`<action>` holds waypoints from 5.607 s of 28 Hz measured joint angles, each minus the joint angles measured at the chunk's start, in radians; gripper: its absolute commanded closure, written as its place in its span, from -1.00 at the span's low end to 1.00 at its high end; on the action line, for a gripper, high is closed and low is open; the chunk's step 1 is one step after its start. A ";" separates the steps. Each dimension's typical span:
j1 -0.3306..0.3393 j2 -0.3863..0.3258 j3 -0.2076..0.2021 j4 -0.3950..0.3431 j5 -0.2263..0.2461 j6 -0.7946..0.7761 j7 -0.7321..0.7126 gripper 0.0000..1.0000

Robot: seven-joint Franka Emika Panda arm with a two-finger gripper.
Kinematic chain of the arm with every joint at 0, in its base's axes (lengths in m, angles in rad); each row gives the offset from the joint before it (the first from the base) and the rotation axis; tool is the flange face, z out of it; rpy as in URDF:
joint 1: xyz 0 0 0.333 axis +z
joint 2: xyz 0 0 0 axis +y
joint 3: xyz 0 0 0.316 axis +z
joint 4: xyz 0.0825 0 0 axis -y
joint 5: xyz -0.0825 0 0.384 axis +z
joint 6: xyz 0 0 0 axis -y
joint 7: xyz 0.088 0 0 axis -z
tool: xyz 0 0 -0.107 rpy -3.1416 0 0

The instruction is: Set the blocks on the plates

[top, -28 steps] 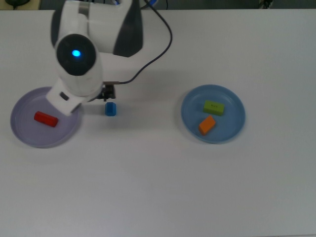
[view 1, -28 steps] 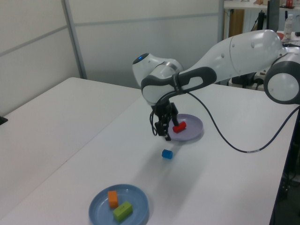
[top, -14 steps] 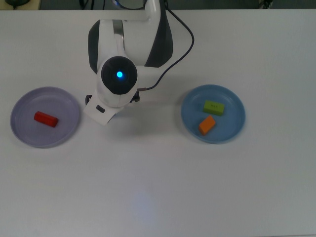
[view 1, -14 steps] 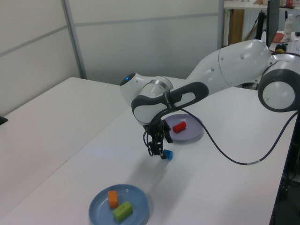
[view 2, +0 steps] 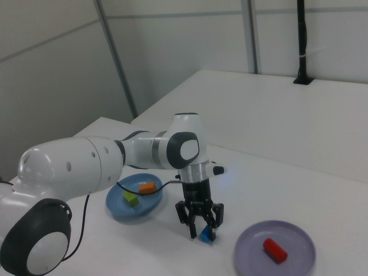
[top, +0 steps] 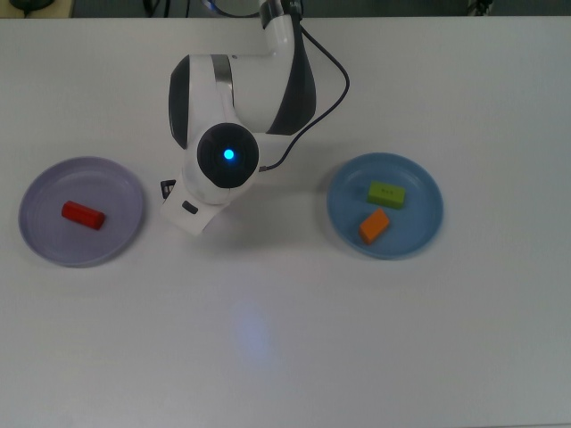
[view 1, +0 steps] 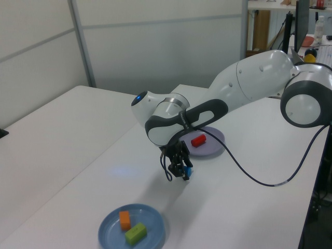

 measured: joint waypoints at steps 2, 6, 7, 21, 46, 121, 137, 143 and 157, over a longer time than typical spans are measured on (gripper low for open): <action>0.000 0.001 0.000 0.000 0.000 0.000 0.000 1.00; 0.000 0.000 0.000 0.001 -0.001 0.000 0.000 1.00; 0.000 0.000 0.000 0.002 -0.002 0.000 0.000 1.00; -0.075 -0.060 -0.021 0.063 0.086 0.000 -0.005 1.00; -0.245 -0.034 -0.053 0.045 0.043 0.000 -0.067 0.37; -0.100 -0.280 -0.036 0.067 0.214 -0.051 -0.066 -1.00; -0.094 -0.280 -0.037 0.062 0.213 -0.057 -0.067 -1.00; -0.094 -0.280 -0.038 0.062 0.213 -0.057 -0.067 -1.00; -0.094 -0.280 -0.039 0.062 0.213 -0.057 -0.067 -1.00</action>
